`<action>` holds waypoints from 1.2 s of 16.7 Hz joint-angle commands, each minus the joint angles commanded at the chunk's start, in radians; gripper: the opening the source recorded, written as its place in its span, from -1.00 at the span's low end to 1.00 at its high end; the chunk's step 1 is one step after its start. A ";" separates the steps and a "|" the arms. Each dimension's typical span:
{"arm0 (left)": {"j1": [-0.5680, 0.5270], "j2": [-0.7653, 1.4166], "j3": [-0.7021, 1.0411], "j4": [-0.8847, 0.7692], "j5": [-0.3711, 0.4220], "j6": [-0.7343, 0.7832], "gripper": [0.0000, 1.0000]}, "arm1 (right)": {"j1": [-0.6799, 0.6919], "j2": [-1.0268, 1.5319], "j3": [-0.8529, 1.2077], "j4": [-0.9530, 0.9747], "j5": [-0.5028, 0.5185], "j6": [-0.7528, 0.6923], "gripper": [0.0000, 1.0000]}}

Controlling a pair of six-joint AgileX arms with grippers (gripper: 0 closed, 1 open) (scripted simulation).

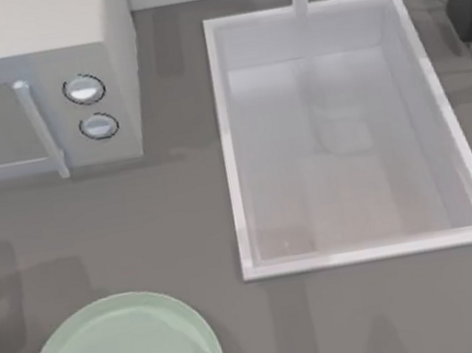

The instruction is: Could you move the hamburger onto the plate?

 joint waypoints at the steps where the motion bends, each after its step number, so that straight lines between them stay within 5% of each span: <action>1: 0.000 0.000 0.000 0.000 0.000 0.000 -0.21 | 0.000 0.000 0.000 0.000 0.000 0.000 1.00; 6: 0.000 0.000 0.000 0.000 0.000 0.000 -0.96 | 0.000 0.000 0.000 0.000 0.000 0.000 1.00; 14: 0.000 0.000 0.000 0.000 0.000 0.000 -1.00 | 0.000 0.000 0.000 0.000 0.000 0.000 1.00; 20: -0.004 -0.104 0.107 -0.207 -0.003 -0.019 -1.00 | 0.000 0.000 0.000 0.000 0.000 0.000 1.00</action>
